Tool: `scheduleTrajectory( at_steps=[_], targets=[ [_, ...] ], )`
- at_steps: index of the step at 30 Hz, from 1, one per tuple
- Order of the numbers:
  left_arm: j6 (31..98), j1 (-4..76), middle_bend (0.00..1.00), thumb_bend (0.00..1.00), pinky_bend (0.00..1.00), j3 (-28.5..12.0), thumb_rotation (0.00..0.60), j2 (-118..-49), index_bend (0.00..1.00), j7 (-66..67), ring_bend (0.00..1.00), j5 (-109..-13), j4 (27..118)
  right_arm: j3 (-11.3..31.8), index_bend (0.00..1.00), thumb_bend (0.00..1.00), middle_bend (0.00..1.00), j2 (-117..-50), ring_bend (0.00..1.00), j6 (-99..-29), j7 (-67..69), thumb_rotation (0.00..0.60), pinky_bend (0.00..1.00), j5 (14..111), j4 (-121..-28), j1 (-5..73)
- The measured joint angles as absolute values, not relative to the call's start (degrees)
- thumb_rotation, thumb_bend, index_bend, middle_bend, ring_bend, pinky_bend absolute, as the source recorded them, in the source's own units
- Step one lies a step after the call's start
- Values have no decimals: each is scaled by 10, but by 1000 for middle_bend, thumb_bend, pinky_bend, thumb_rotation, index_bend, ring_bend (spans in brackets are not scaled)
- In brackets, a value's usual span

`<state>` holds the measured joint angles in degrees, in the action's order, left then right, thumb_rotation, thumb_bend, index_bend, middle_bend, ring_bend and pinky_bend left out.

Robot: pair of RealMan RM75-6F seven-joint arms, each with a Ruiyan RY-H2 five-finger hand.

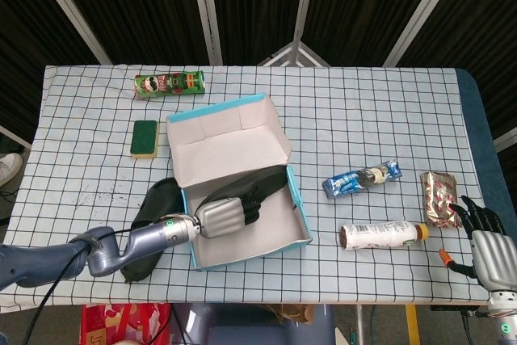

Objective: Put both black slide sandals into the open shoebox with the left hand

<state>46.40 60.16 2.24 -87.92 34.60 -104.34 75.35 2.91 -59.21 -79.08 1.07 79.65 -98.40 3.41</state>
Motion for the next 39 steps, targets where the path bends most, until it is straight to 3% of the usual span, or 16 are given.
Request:
scheduleTrajectory(
  at_steps=[7, 16, 23, 39],
  targets=[
    [491, 607, 79, 338, 105, 20, 600, -869, 174, 383, 0, -1076, 752, 29, 173, 273, 57, -591, 107, -789, 12, 600, 68, 796, -985, 35],
    [479, 614, 65, 339, 93, 22, 600, -837, 172, 430, 0, -1091, 786, 29, 173, 272, 57, -590, 107, -785, 12, 600, 68, 794, -986, 35],
    [457, 614, 71, 338, 93, 23, 600, -806, 172, 478, 0, -1096, 812, 28, 173, 273, 57, -590, 107, -784, 11, 600, 69, 794, -988, 36],
    [484, 599, 110, 338, 95, 1, 600, -747, 188, 495, 0, -1089, 853, 28, 173, 272, 57, -589, 107, -780, 5, 600, 68, 788, -993, 37]
  ],
)
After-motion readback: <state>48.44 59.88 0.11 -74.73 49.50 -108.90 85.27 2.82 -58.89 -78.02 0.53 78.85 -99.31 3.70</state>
